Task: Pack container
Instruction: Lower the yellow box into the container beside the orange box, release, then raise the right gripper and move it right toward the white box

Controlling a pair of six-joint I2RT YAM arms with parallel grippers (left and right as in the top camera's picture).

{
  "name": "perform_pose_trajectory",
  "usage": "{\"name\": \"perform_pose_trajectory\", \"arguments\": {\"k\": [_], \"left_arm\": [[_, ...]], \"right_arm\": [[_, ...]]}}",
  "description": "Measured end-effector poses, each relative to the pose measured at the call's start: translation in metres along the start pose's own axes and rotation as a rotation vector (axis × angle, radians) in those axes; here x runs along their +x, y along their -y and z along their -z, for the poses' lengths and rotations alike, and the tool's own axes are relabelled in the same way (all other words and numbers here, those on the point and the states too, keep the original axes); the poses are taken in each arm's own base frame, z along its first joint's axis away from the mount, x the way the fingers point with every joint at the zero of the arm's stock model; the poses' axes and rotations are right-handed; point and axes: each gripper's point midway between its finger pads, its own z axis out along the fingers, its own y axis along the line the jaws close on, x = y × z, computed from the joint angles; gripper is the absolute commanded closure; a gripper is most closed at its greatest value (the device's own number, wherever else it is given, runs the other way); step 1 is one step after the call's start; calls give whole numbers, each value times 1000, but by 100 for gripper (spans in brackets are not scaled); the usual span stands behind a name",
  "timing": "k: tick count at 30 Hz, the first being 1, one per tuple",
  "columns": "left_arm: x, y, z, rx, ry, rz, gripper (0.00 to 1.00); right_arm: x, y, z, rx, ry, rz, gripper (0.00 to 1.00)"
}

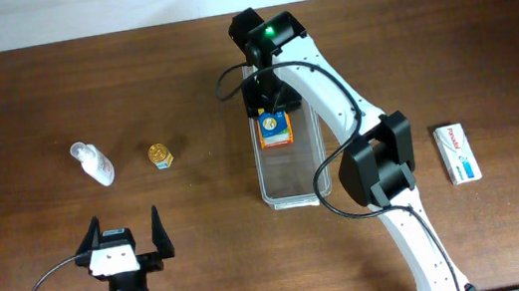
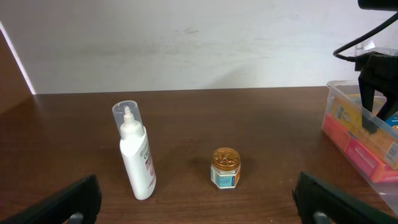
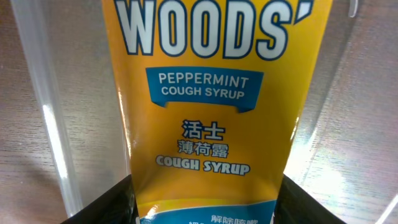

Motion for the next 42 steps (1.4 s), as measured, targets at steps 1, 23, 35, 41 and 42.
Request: {"name": "perform_pose_trajectory", "arguments": {"k": [1, 23, 35, 41, 42], "left_arm": [[0, 0, 0, 0, 0, 0, 1], [0, 0, 0, 0, 0, 0, 1], [0, 0, 0, 0, 0, 0, 0], [0, 0, 0, 0, 0, 0, 1], [0, 0, 0, 0, 0, 0, 0]], "right_arm": [[0, 0, 0, 0, 0, 0, 40], [-11, -6, 20, -124, 20, -29, 40], [-22, -10, 41, -218, 57, -41, 39], [-35, 4, 81, -229, 149, -53, 38], [-35, 13, 89, -210, 162, -66, 38]]}}
